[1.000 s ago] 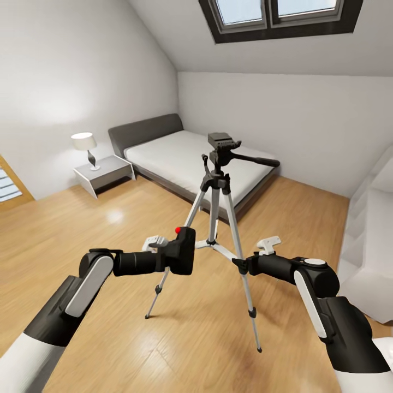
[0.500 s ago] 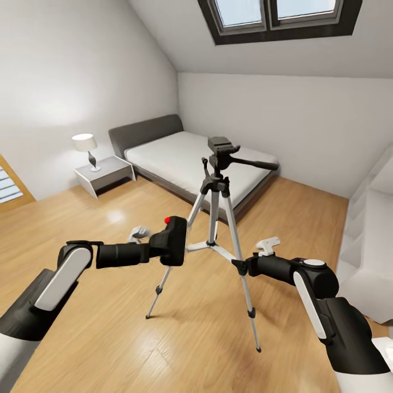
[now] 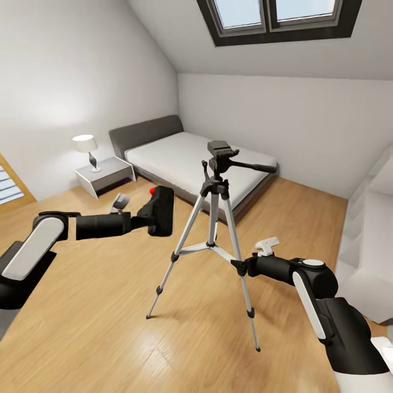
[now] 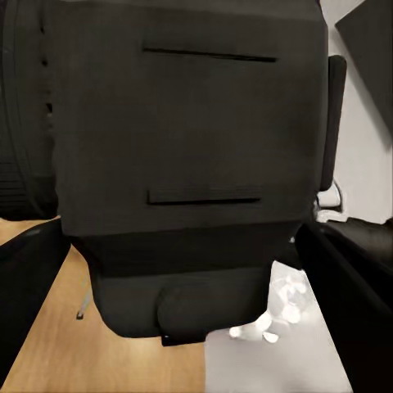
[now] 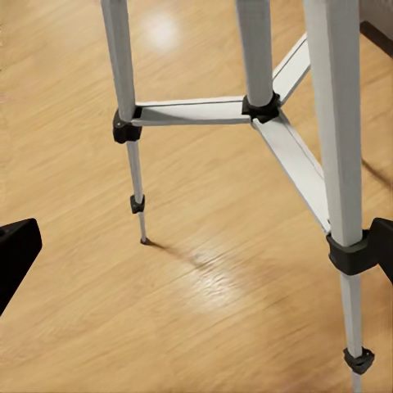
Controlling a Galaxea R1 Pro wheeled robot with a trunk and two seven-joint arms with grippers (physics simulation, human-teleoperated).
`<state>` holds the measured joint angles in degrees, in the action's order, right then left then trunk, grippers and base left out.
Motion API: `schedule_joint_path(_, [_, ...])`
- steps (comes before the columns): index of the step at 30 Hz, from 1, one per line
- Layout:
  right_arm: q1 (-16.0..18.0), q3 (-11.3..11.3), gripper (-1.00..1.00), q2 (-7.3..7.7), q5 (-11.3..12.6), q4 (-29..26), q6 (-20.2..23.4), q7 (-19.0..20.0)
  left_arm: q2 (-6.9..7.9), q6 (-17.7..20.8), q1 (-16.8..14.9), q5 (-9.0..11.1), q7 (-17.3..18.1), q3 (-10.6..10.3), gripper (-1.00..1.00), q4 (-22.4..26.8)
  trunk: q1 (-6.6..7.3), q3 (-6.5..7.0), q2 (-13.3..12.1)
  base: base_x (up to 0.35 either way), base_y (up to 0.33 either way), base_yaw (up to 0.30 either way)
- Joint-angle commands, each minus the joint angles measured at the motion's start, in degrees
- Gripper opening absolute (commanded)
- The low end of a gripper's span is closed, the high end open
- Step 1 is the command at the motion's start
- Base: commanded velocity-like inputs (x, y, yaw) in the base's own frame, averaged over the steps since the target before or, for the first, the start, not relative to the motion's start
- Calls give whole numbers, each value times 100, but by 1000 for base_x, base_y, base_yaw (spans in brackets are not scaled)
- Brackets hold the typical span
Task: Attach the digital camera to the camera tripod in the bedroom.
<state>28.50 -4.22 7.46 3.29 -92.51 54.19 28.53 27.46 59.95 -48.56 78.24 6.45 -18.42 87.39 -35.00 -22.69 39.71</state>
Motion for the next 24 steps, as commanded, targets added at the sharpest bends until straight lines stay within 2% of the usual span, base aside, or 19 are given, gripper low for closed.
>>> schedule_joint_path(1, [9,-5,100,3,31,-4,35,-12,43,5,-166,72,-8,-26,-100,-59,21,11,-35,0,0,0])
schedule_joint_path(3, [15,-6,100,1,31,-4,36,-9,123,5,-535,336,-122,-171,-100,-268,65,47,-115,0,0,0])
schedule_joint_path(4, [17,-6,100,3,31,-4,37,-8,165,5,-739,476,-169,-318,-100,-408,87,65,-156,0,0,0])
schedule_joint_path(5, [17,-6,100,3,31,-4,37,-8,165,5,-739,476,-169,-318,-100,-408,109,83,-196,0,0,0])
schedule_joint_path(7, [19,-7,100,6,31,-4,38,-7,255,5,-1200,773,-239,-759,-100,-704,153,119,-276,0,0,0])
schedule_joint_path(9, [23,-7,100,7,31,-4,38,-6,356,5,-1717,1100,-286,-1324,-100,-996,197,155,-356,0,0,0])
schedule_joint_path(10, [23,-7,100,7,31,-4,38,-6,356,5,-1717,1100,-286,-1324,-100,-996,219,173,-396,0,0,0])
schedule_joint_path(15, [24,-8,100,9,31,-4,39,-10,497,5,-3010,1998,-500,-2831,-100,-1682,329,262,-597,0,0,0])
schedule_joint_path(16, [24,-8,100,9,31,-4,39,-10,497,5,-3010,1998,-500,-2831,-100,-1682,350,280,-637,0,0,0])
schedule_joint_path(19, [24,-8,100,10,31,-4,39,-12,504,5,-3696,2574,-773,-3575,-100,-1948,416,334,-757,0,0,0])
schedule_joint_path(20, [24,-8,100,10,31,-4,39,-12,504,5,-3696,2574,-773,-3575,-100,-1948,438,352,-797,0,0,0])
schedule_joint_path(23, [24,-8,100,7,31,-4,39,-10,483,5,-4278,3159,-1144,-4138,-100,-2088,504,406,-918,0,0,0])
schedule_joint_path(24, [24,-8,100,5,31,-4,39,-11,422,5,-4599,3527,-1441,-4424,-100,-2139,526,424,-958,0,0,0])
